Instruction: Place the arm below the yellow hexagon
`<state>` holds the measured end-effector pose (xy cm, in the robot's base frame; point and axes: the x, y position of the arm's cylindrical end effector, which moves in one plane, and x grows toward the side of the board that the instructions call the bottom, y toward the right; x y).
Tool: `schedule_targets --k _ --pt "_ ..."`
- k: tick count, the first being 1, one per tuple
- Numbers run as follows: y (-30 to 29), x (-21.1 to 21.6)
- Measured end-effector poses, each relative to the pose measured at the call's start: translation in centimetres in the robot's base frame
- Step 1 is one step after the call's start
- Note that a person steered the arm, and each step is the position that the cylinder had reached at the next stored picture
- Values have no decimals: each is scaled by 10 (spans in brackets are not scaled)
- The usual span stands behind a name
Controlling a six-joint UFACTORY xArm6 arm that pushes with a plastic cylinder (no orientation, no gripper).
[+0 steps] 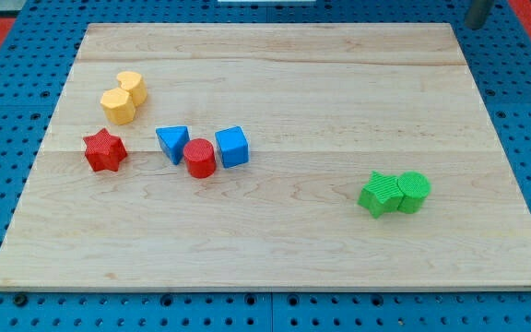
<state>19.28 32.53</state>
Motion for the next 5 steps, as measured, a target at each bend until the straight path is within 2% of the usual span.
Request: schedule_targets --k 1,2,3,4,5 --pt "-6 18" --pt "-14 68" --pt "-53 107" --pt "-58 108" --pt "-95 113"
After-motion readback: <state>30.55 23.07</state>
